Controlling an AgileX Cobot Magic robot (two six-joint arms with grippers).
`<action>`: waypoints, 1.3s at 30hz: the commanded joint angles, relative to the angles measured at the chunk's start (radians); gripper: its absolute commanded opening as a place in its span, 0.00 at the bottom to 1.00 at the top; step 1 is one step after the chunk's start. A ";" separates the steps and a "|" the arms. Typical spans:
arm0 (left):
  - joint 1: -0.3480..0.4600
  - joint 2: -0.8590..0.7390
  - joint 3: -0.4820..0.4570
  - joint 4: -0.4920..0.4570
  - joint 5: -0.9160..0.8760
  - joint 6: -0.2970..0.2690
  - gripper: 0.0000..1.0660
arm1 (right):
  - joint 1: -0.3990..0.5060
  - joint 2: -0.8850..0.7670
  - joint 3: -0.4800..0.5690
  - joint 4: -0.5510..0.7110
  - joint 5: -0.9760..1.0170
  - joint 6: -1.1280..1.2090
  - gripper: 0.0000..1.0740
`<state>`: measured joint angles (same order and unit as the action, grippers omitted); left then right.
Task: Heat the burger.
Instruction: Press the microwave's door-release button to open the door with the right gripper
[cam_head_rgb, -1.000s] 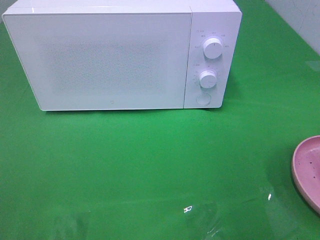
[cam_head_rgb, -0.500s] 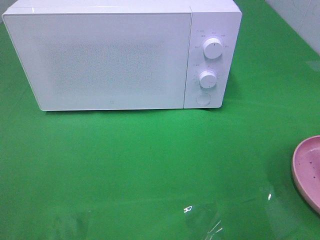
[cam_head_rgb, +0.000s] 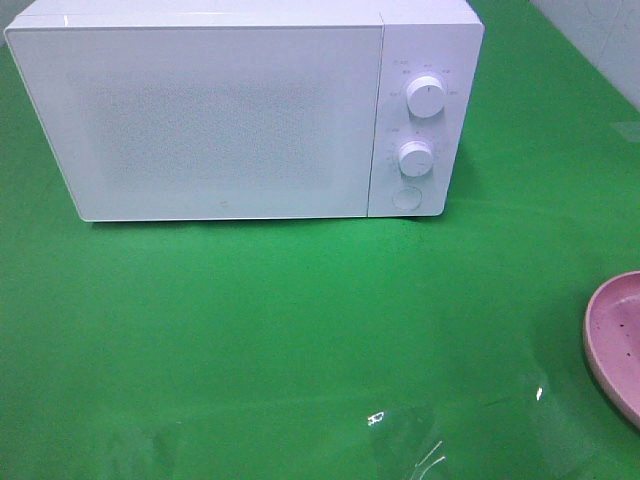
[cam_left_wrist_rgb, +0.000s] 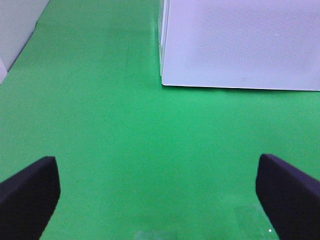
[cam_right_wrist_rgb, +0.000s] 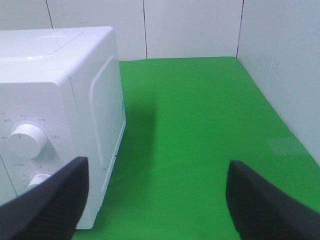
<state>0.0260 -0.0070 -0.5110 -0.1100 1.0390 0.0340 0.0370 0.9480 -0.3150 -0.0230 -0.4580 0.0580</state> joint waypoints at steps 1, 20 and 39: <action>0.003 -0.018 0.002 -0.005 -0.004 0.003 0.94 | -0.002 0.059 -0.001 -0.004 -0.079 -0.040 0.67; 0.003 -0.018 0.002 -0.005 -0.004 0.003 0.94 | 0.261 0.385 -0.001 0.322 -0.293 -0.352 0.67; 0.003 -0.018 0.002 -0.005 -0.004 0.003 0.94 | 0.725 0.598 -0.002 0.845 -0.581 -0.470 0.67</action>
<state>0.0260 -0.0070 -0.5110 -0.1100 1.0390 0.0340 0.7550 1.5470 -0.3170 0.8060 -1.0190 -0.3980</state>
